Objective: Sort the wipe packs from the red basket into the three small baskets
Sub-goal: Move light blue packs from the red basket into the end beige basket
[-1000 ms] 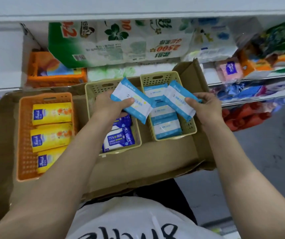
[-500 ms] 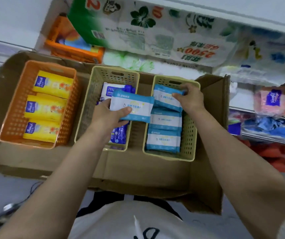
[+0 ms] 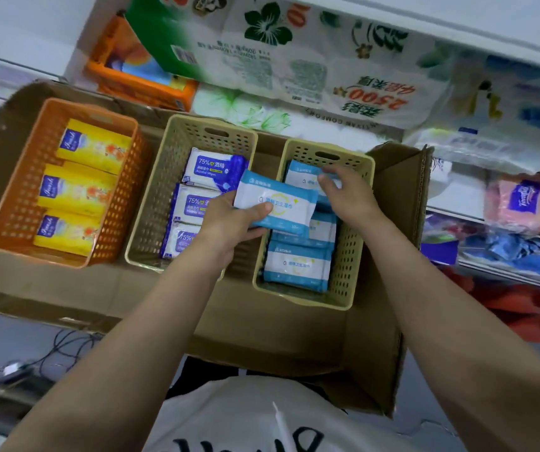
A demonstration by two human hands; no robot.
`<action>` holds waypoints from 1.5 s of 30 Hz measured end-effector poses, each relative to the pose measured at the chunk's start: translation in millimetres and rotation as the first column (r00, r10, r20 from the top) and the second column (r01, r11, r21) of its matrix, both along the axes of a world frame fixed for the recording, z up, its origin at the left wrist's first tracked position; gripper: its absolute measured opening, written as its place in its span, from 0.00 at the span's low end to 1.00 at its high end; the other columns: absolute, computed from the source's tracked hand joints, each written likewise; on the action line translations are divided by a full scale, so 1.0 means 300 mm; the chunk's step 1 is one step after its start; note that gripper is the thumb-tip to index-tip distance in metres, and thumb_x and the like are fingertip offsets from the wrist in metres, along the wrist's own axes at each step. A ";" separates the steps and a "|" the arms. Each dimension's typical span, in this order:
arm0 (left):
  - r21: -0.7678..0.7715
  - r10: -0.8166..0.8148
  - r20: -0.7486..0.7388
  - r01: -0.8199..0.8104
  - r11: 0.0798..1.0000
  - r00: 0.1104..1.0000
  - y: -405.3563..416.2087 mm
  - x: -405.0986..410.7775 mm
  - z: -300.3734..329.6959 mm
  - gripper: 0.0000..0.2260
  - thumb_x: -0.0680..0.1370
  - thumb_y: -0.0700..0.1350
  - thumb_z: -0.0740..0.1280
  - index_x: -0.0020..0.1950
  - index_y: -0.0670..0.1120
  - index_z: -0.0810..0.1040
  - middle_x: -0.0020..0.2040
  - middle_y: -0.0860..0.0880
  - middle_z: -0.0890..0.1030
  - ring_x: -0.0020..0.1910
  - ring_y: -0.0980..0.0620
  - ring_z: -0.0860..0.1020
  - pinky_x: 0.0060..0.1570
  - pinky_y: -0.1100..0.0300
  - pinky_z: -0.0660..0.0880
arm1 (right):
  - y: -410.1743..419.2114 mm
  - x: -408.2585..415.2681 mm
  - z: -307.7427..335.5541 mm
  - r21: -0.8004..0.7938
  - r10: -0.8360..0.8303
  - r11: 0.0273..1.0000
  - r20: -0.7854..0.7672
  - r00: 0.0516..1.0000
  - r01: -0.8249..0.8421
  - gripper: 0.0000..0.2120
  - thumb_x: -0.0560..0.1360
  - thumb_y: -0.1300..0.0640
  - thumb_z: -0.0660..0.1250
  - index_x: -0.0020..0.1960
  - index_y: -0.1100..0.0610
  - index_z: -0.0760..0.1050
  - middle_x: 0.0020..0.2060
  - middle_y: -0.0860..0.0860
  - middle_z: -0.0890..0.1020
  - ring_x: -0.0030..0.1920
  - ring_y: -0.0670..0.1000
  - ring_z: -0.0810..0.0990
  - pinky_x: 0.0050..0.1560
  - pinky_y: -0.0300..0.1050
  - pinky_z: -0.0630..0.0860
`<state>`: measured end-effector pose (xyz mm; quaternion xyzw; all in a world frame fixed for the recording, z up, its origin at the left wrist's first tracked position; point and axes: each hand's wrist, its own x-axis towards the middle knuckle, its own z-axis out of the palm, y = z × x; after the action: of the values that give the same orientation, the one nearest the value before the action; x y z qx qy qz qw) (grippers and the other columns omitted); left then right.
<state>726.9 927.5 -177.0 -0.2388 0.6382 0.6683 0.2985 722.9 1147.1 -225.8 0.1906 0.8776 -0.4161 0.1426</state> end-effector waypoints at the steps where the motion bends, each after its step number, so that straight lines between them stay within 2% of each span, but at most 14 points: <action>1: -0.001 -0.006 0.008 0.006 1.000 1.000 0.018 0.000 -0.003 0.11 0.74 0.39 0.74 0.54 0.46 0.78 0.52 0.46 0.84 0.49 0.51 0.83 0.39 0.62 0.82 | -0.005 0.009 0.036 -0.138 -0.077 0.987 0.008 0.997 0.077 0.15 0.80 0.45 0.63 0.64 0.48 0.77 0.63 0.46 0.79 0.64 0.47 0.75 0.65 0.44 0.71; 3: -0.001 -0.033 0.019 0.033 0.999 0.999 0.052 -0.001 -0.011 0.11 0.74 0.40 0.75 0.54 0.46 0.78 0.52 0.47 0.84 0.48 0.52 0.84 0.38 0.63 0.81 | -0.008 0.034 0.094 -0.340 -0.026 0.939 0.071 0.997 0.049 0.09 0.76 0.44 0.69 0.54 0.44 0.80 0.53 0.40 0.82 0.55 0.42 0.80 0.55 0.37 0.77; 5: 0.010 -0.082 0.019 0.082 0.997 0.996 0.078 -0.002 -0.017 0.12 0.73 0.41 0.75 0.54 0.47 0.79 0.50 0.48 0.84 0.45 0.54 0.84 0.38 0.63 0.80 | 0.001 0.056 0.121 -0.402 0.099 0.915 0.136 0.986 -0.037 0.11 0.72 0.48 0.75 0.54 0.47 0.81 0.51 0.43 0.84 0.52 0.43 0.83 0.50 0.35 0.79; 8: 0.008 -0.099 0.016 0.099 0.995 0.995 0.106 0.006 -0.042 0.10 0.74 0.41 0.75 0.54 0.46 0.79 0.49 0.48 0.84 0.43 0.54 0.85 0.39 0.63 0.80 | 0.037 0.065 0.122 -0.429 0.058 0.903 0.186 0.981 0.028 0.16 0.70 0.55 0.78 0.56 0.55 0.80 0.52 0.49 0.83 0.51 0.48 0.83 0.51 0.39 0.80; 10: -0.198 -0.117 -0.088 0.098 0.975 0.989 0.107 0.008 -0.074 0.09 0.75 0.41 0.74 0.53 0.46 0.79 0.51 0.47 0.83 0.48 0.53 0.83 0.46 0.59 0.80 | 0.065 0.059 0.112 -0.270 -0.016 0.961 0.160 0.987 0.059 0.15 0.70 0.55 0.78 0.54 0.53 0.79 0.53 0.49 0.82 0.52 0.48 0.81 0.52 0.41 0.78; 12: -0.435 -0.231 -0.202 0.124 0.892 0.952 0.099 0.011 -0.106 0.12 0.76 0.44 0.73 0.58 0.46 0.78 0.54 0.50 0.82 0.55 0.53 0.80 0.55 0.57 0.77 | 0.090 0.052 0.095 -0.009 -0.005 1.000 0.146 0.989 0.007 0.18 0.70 0.52 0.78 0.58 0.51 0.79 0.55 0.48 0.79 0.54 0.48 0.79 0.55 0.42 0.76; 15: -0.586 -0.415 -0.239 0.210 0.783 0.878 0.101 0.030 -0.150 0.20 0.79 0.50 0.68 0.69 0.46 0.73 0.63 0.47 0.78 0.63 0.49 0.75 0.63 0.50 0.73 | 0.085 0.040 0.049 0.130 0.095 0.984 0.190 0.977 -0.121 0.20 0.72 0.51 0.76 0.62 0.52 0.78 0.61 0.51 0.78 0.59 0.52 0.77 0.57 0.43 0.74; 18: -0.570 -0.450 -0.210 0.265 0.778 0.868 0.113 0.047 -0.184 0.20 0.81 0.51 0.64 0.73 0.49 0.69 0.65 0.46 0.75 0.64 0.48 0.74 0.64 0.47 0.73 | 0.031 0.026 -0.004 0.160 0.212 0.954 0.239 0.948 -0.254 0.20 0.73 0.51 0.74 0.64 0.52 0.76 0.62 0.52 0.77 0.61 0.53 0.76 0.57 0.44 0.72; 21: -0.533 -0.409 -0.186 0.258 0.806 0.894 0.107 0.039 -0.205 0.16 0.82 0.47 0.62 0.70 0.51 0.71 0.61 0.47 0.77 0.60 0.48 0.76 0.61 0.46 0.76 | -0.023 0.039 -0.056 0.247 0.298 0.895 0.288 0.910 -0.372 0.21 0.75 0.51 0.72 0.67 0.53 0.74 0.63 0.54 0.77 0.62 0.55 0.75 0.57 0.46 0.71; 24: -0.492 -0.368 -0.173 0.244 0.836 0.914 0.104 0.033 -0.209 0.15 0.82 0.46 0.62 0.69 0.52 0.72 0.58 0.48 0.78 0.57 0.50 0.77 0.58 0.47 0.77 | -0.055 0.072 -0.084 0.329 0.271 0.877 0.265 0.925 -0.351 0.23 0.76 0.51 0.71 0.70 0.53 0.72 0.64 0.56 0.75 0.65 0.56 0.72 0.61 0.49 0.72; 31: -0.474 -0.347 -0.196 0.221 0.852 0.917 0.099 0.037 -0.222 0.15 0.82 0.46 0.63 0.69 0.52 0.73 0.57 0.48 0.78 0.56 0.51 0.77 0.54 0.54 0.78 | -0.075 0.100 -0.082 0.459 0.210 0.839 0.222 0.952 -0.292 0.20 0.77 0.49 0.68 0.66 0.56 0.74 0.63 0.56 0.75 0.66 0.56 0.68 0.63 0.48 0.69; 35: -0.467 -0.339 -0.209 0.211 0.859 0.917 0.097 0.040 -0.222 0.15 0.82 0.46 0.63 0.68 0.51 0.74 0.56 0.48 0.79 0.55 0.51 0.77 0.56 0.52 0.78 | -0.076 0.093 -0.084 0.474 0.195 0.826 0.266 0.944 -0.304 0.19 0.78 0.48 0.68 0.62 0.59 0.74 0.60 0.57 0.75 0.65 0.57 0.69 0.61 0.49 0.70; 40: -0.472 -0.348 -0.202 0.220 0.853 0.916 0.098 0.043 -0.200 0.15 0.82 0.47 0.63 0.69 0.50 0.73 0.59 0.46 0.79 0.58 0.49 0.77 0.59 0.49 0.77 | -0.082 0.091 -0.078 0.500 0.222 0.793 0.293 0.930 -0.347 0.20 0.78 0.46 0.67 0.63 0.59 0.74 0.61 0.57 0.75 0.65 0.57 0.69 0.59 0.48 0.70; 45: -0.537 -0.423 -0.213 0.256 0.804 0.881 0.076 0.040 -0.109 0.20 0.82 0.51 0.62 0.72 0.45 0.71 0.67 0.45 0.77 0.65 0.47 0.74 0.57 0.62 0.67 | -0.072 0.072 -0.005 0.488 0.260 0.775 0.334 0.906 -0.402 0.25 0.77 0.42 0.66 0.67 0.56 0.72 0.62 0.56 0.76 0.64 0.57 0.72 0.57 0.49 0.71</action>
<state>738.9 950.4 -209.5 -0.0746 0.8599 0.4469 0.2351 744.6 1125.5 -227.3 0.1148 0.9540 -0.0896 0.2620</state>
